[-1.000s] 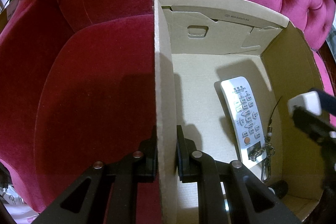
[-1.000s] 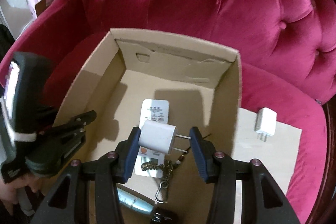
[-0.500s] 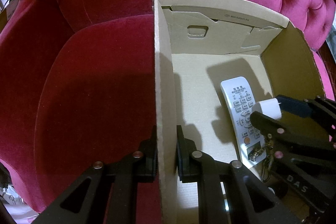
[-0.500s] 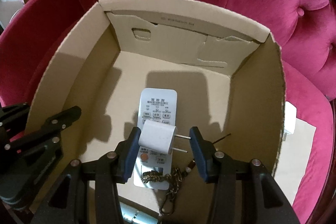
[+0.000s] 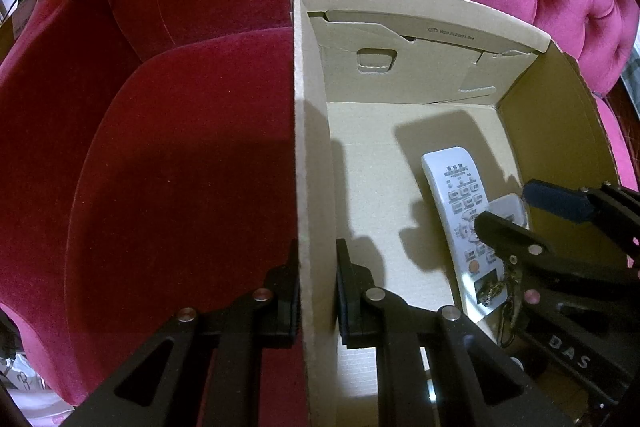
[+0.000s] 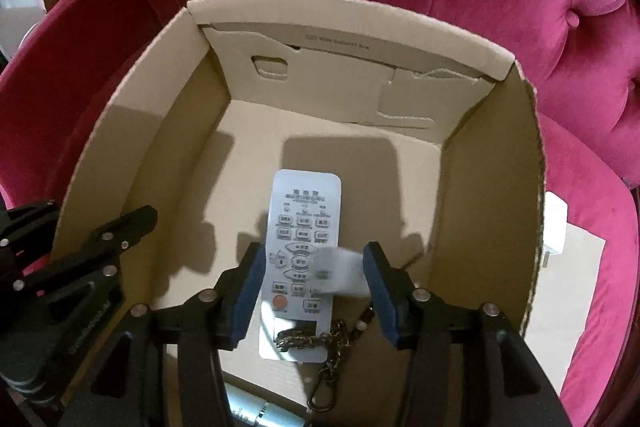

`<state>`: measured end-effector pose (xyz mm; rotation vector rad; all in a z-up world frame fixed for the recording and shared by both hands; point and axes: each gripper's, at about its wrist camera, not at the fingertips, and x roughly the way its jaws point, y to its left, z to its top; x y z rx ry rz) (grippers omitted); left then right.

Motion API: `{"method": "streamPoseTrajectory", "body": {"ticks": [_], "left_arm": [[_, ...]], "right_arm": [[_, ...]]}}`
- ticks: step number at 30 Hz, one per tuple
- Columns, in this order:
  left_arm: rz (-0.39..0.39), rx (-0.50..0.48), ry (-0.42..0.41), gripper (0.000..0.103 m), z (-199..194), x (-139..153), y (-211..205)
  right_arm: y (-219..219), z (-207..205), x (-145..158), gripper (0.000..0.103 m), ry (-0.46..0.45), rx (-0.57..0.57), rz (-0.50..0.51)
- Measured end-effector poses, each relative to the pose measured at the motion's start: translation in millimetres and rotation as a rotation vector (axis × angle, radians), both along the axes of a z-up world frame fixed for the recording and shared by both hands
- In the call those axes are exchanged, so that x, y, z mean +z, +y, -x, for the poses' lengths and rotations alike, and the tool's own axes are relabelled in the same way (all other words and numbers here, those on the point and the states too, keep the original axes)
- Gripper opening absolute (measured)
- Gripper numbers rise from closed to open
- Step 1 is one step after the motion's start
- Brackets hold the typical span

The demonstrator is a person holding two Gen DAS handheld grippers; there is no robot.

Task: Organize rigid objects
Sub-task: 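Lower the charger beside the remote and open the right gripper, then move the right gripper out of the box over the larger white charger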

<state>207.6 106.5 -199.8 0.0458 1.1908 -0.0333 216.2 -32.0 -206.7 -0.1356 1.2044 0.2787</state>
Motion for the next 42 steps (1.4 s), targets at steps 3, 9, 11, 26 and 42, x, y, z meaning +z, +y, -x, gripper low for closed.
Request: {"method": "streamPoseTrajectory", "body": {"ticks": [3,9,11,26,42], "left_arm": [[-0.001,0.0,0.0,0.015,0.1,-0.2,0.1],[-0.003,0.0,-0.001,0.015,0.2,0.3,0.5],[-0.004,-0.002,-0.001,0.015,0.4,0.2,0.4],[-0.01,-0.001,-0.001,0.015,0.3,-0.4,-0.6],[-0.018,-0.004,0.0,0.015,-0.5,0.0,-3.8]], "right_arm": [[-0.3,2.2,7.8,0.061,-0.018,-0.002,-0.002],[-1.4,5.5,22.1,0.074,-0.044,-0.008,-0.013],[-1.2,6.6,26.5,0.075,-0.055,-0.004,-0.009],[-25.7,17.6,63.2,0.101,-0.127,-0.036,-0.025],[-59.1,24.3,80.2,0.103,-0.167,-0.099,-0.024]]}}
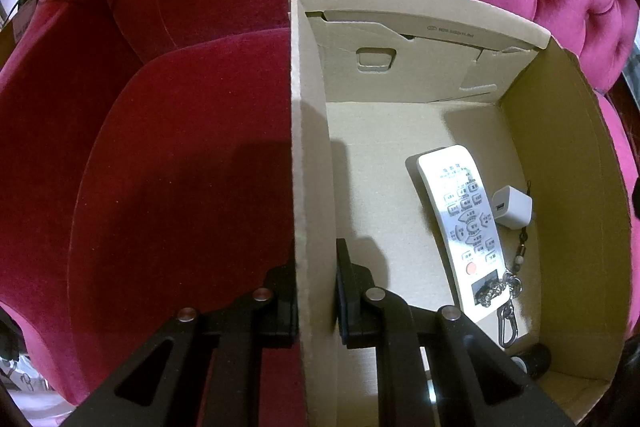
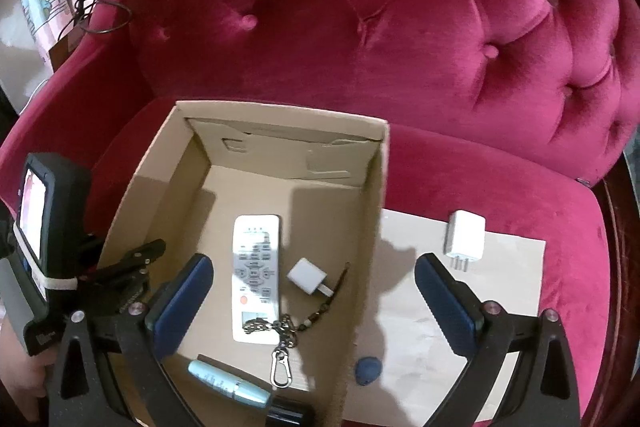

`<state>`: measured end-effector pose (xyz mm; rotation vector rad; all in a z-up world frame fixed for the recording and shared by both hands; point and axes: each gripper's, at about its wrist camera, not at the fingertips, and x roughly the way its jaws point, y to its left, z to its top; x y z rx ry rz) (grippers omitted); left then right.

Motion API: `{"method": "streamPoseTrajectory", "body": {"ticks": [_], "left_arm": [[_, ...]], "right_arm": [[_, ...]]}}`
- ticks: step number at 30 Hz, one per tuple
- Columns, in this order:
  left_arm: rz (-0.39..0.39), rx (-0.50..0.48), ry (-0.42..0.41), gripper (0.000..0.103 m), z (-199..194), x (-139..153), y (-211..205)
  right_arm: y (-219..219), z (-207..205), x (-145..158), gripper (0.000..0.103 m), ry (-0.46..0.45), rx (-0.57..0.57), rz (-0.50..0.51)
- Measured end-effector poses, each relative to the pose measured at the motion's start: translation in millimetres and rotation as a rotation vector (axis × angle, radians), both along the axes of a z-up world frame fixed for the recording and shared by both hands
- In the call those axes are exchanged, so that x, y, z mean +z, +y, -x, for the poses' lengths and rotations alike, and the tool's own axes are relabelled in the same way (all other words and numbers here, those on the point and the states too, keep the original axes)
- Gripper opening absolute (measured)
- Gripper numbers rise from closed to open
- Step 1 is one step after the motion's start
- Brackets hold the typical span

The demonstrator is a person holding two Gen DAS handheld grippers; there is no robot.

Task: Organize rigid objects
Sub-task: 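Move the right gripper out of the box over the larger white charger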

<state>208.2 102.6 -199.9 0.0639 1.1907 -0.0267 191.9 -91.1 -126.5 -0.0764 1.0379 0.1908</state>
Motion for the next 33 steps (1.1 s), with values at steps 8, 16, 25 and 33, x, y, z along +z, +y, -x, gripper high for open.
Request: {"method": "streamPoseTrajectory", "body": {"ticks": [8,16,25,33], "left_arm": [[-0.002,0.0,0.0,0.015,-0.6,0.6,-1.7],[-0.004,-0.001,0.0,0.015,-1.1,0.3,-2.8],[-0.003,0.0,0.0,0.015,-1.2,0.0,-4.4],[-0.005,0.0,0.0,0.015,-0.8,-0.9,-5.8]], "right_arm": [[-26.8,2.6,3.9,0.103,-0.007,-0.056,0.012],[-53.7,4.9,2.8,0.103,-0.012,-0.11,0.027],[-89.4,8.4,-2.2,0.103,-0.029,-0.199,0.056],[-115.6,11.0,-8.3,0.103,-0.041,-0.268,0.065]]}}
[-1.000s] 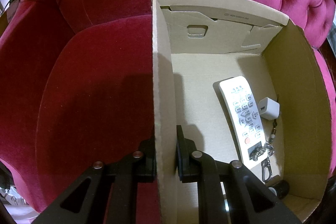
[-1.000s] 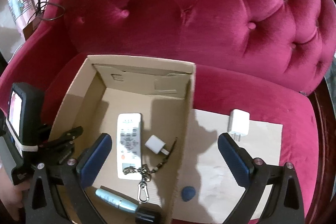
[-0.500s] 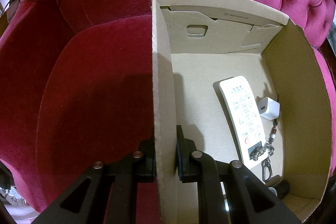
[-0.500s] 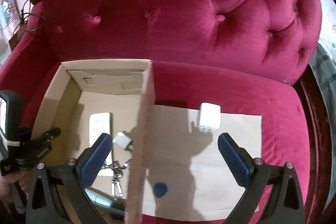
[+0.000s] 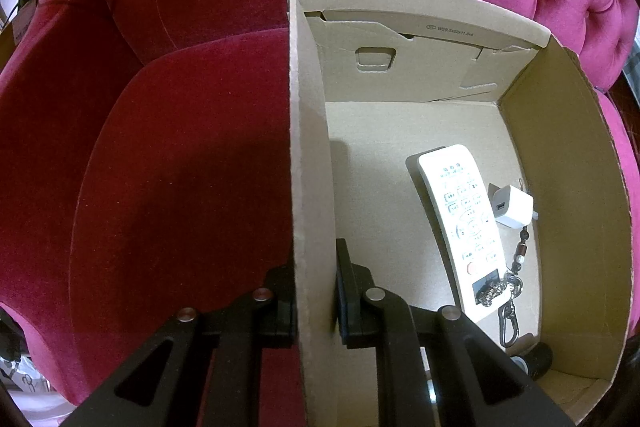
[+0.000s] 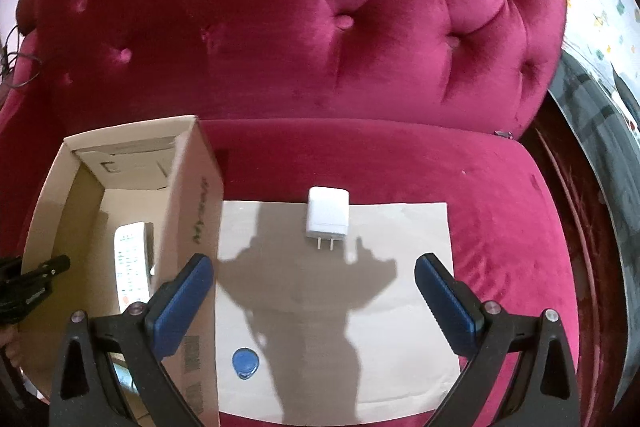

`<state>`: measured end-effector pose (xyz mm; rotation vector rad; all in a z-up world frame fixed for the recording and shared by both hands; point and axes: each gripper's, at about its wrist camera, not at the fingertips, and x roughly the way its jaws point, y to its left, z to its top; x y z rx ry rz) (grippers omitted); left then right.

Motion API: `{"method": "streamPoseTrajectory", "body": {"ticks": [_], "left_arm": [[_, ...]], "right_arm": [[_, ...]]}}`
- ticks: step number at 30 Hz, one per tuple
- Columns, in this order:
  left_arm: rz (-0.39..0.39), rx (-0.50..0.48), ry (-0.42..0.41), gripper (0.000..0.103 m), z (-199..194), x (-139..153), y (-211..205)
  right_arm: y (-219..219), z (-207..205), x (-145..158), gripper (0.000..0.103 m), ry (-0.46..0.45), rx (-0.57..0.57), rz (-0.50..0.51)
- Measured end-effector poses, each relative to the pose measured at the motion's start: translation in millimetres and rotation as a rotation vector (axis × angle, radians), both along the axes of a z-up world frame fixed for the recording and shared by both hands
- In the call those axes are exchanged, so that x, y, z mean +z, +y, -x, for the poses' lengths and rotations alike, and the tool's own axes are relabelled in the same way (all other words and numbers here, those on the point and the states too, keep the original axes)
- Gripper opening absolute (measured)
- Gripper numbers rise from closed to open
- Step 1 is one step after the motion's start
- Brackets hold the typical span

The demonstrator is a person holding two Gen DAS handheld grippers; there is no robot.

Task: Organize rigid objects
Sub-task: 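Move the right gripper out of the box over the larger white charger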

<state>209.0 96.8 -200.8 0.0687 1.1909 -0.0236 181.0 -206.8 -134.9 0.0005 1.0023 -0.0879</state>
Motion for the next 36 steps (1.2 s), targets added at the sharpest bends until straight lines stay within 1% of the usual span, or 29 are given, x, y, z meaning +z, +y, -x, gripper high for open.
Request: {"method": "streamPoseTrajectory", "body": {"ticks": [4,15,30,36], "left_arm": [[-0.003,-0.001,0.0,0.015,0.4,0.2,-0.3],[-0.014,-0.002,-0.001,0.015,0.6,-1.2,-4.2],[-0.027,-0.006,0.004,0.015,-1.0,-2.3,-8.1],[-0.033,-0.007,0.004,0.015,-1.0,-4.3,-9.5]], "right_arm": [[-8.8,0.0,-5.1,0.103,-0.002,-0.024,-0.011],[-19.3,-7.5,-22.4,0.103,0.0,-0.045,-0.027],[-31.2,-47.1,-65.4,0.103,0.045,-0.065,-0.054],[-32.2,-60.2,-82.4,0.103,0.063,-0.066,-0.048]]}}
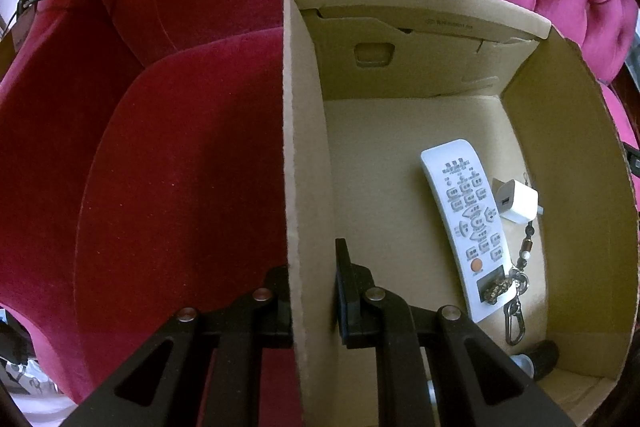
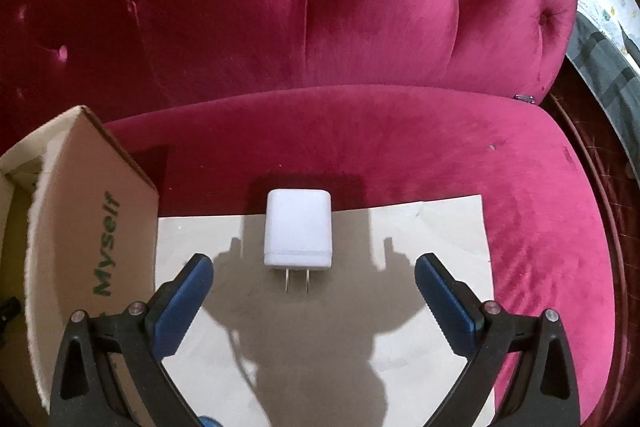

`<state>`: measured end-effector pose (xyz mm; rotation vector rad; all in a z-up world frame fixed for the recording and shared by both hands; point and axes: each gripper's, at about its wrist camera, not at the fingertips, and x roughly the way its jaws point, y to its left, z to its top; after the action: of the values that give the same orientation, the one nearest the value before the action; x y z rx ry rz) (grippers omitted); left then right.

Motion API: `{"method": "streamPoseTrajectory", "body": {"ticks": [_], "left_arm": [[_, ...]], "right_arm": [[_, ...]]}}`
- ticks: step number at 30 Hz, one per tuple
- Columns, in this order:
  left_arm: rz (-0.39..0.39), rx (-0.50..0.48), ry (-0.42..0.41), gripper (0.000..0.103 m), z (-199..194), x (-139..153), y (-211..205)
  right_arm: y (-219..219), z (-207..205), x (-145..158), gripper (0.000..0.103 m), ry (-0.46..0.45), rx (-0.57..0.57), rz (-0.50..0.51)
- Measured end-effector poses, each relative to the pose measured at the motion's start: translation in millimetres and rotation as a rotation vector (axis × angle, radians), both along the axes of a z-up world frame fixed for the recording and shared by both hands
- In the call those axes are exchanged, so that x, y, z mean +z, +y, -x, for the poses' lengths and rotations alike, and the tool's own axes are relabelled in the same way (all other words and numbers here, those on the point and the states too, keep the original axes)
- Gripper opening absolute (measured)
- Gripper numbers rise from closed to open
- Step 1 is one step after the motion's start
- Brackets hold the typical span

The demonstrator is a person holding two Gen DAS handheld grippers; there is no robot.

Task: Organize rigid objects
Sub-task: 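Move the right gripper out of the box over the larger white charger, then grasp the larger white charger with the right gripper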

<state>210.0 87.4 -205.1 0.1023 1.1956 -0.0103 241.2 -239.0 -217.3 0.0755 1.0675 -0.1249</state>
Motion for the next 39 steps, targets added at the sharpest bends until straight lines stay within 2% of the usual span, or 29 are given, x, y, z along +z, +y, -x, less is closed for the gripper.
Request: {"method": "streamPoseTrajectory", "body": {"ticks": [17,20,23,26,27,39], "left_arm": [[0.007,0.003,0.007,0.015,-1.5,-1.9,1.1],[0.007,0.003,0.007,0.015,-1.3,-2.2,0.8],[0.008,0.003,0.007,0.015,-1.4,-2.4,0.8],[0.005,0.002,0.007,0.015,-1.2,-2.4,0.9],[0.006,0.002,0.007,0.015,-1.2,-2.5,1.0],[0.006,0.002,0.008,0.015,-1.0,-2.9,-0.8]], "right_arm": [[-1.0,-29.9,-27.6,0.102,0.039,-0.012,-0.022],[-0.6,-30.3,-28.5,0.096,0.04,-0.006,-0.041],[-1.0,-32.6,-31.3,0.082,0.053,-0.001,-0.056],[-2.2,-33.8,-30.4,0.063,0.049,0.001,-0.042],[0.9,-35.1,-31.4,0.046,0.045,0.004,-0.045],[-1.3,-32.1,-18.4,0.045,0.042,-0.003,-0.047]]}}
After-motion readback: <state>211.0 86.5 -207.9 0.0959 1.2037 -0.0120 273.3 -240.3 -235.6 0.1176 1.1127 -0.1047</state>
